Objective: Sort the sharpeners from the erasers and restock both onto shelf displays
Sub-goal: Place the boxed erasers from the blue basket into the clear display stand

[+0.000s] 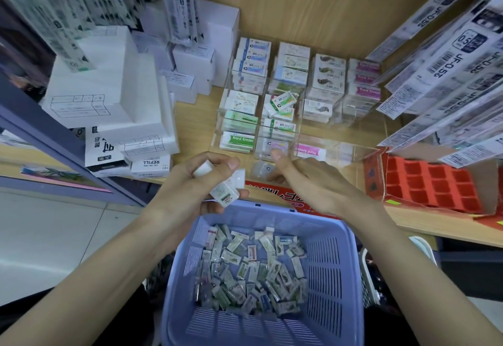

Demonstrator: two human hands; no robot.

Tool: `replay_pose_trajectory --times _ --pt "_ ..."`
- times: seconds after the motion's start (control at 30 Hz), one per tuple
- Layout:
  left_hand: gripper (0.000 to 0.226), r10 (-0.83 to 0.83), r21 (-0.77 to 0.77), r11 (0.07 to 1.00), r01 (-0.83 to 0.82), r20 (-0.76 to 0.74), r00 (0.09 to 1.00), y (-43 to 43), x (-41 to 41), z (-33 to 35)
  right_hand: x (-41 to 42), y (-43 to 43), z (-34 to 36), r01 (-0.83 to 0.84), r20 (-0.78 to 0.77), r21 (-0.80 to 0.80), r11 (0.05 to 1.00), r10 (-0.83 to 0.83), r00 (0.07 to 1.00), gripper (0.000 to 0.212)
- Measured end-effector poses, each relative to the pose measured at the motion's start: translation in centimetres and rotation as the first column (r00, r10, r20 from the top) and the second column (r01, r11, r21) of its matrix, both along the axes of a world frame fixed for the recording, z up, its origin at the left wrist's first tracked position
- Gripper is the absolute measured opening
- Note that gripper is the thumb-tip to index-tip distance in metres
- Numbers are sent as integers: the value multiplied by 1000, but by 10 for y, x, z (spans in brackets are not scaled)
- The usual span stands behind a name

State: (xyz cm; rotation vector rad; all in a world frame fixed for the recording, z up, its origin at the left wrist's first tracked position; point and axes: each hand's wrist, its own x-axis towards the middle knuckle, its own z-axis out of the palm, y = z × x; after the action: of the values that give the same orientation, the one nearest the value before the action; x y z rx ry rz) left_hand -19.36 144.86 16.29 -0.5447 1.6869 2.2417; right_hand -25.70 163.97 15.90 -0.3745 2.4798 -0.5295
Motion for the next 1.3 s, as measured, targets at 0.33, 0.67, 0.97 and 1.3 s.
replay_pose_trajectory --times 0.33,0.67,0.97,1.3 --pt "17 -12 -29 1000 11 -31 999 2 -1 2 1 0 -19 -100 -109 26 995 102 989 88" --pt "6 -23 -88 996 22 -17 1000 3 0 -3 -14 18 -37 -120 -760 70 990 131 636 11" --pt "2 -15 -74 997 13 -15 1000 2 -2 -5 -33 -4 -47 -116 -719 280 953 288 632 52" --pt "2 -22 -70 997 21 -21 1000 4 -4 -2 -21 15 -52 -402 -629 176 899 416 656 37"
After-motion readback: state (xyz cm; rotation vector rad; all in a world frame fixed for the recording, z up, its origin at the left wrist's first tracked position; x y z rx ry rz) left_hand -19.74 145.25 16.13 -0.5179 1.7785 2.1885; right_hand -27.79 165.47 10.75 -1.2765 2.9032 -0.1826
